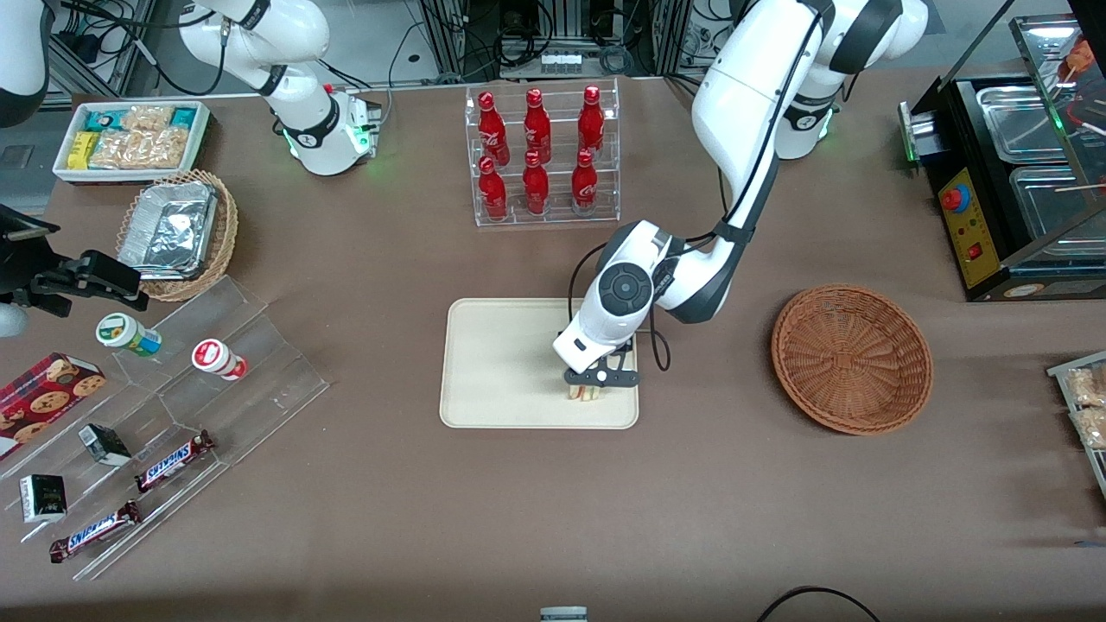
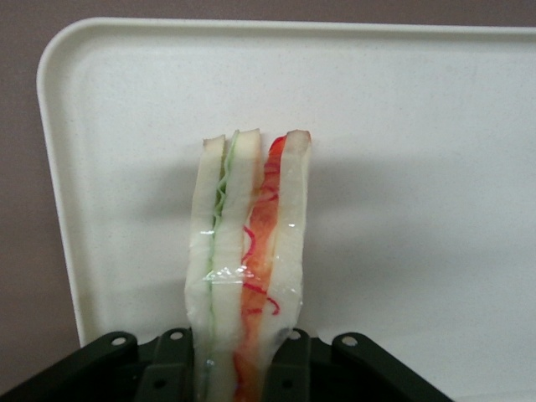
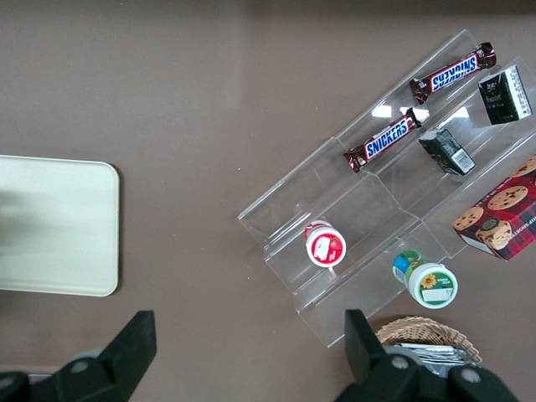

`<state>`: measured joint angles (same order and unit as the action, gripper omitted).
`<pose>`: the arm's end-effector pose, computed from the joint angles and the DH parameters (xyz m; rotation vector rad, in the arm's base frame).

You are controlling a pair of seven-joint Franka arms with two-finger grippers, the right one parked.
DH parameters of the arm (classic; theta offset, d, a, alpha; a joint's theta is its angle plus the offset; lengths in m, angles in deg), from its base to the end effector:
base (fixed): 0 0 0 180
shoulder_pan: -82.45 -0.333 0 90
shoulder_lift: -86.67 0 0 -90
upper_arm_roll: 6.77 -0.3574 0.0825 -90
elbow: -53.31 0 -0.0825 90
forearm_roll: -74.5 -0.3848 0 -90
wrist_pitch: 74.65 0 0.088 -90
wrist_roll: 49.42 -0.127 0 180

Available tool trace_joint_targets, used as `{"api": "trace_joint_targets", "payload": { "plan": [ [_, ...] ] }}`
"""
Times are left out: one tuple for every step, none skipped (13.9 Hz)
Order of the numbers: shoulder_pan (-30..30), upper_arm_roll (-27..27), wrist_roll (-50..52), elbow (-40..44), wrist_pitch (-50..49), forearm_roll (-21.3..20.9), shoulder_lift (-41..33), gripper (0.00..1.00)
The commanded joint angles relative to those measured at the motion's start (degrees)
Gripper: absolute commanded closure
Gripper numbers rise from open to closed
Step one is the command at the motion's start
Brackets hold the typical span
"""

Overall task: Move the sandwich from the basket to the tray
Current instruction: 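Lower the sandwich onto the tray and open the left gripper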

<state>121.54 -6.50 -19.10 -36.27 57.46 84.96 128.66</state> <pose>0.5627 -0.4692 0.2241 3.0198 -0.0522 -0.1086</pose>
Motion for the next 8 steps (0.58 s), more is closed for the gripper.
{"api": "trace_joint_targets", "payload": {
  "plan": [
    [0.46, -0.35, 0.27, 2.21, 0.07, 0.26, 1.34, 0.52],
    [0.37, -0.35, 0.35, 2.21, 0.07, 0.26, 1.34, 0.40],
    [0.37, -0.35, 0.53, 2.21, 0.07, 0.26, 1.26, 0.29],
    [0.37, -0.44, 0.88, 2.21, 0.07, 0.26, 1.17, 0.15],
    [0.37, -0.35, 1.14, 2.30, 0.07, 0.35, 0.91, 0.01],
    [0.37, -0.44, 1.67, 2.30, -0.01, 0.18, -0.05, 0.01],
    [0.37, -0.44, 2.28, 2.30, -0.45, 0.09, -1.54, 0.00],
    [0.20, -0.62, 2.55, 2.13, -0.71, 0.09, -3.38, 0.00]
  ]
}}
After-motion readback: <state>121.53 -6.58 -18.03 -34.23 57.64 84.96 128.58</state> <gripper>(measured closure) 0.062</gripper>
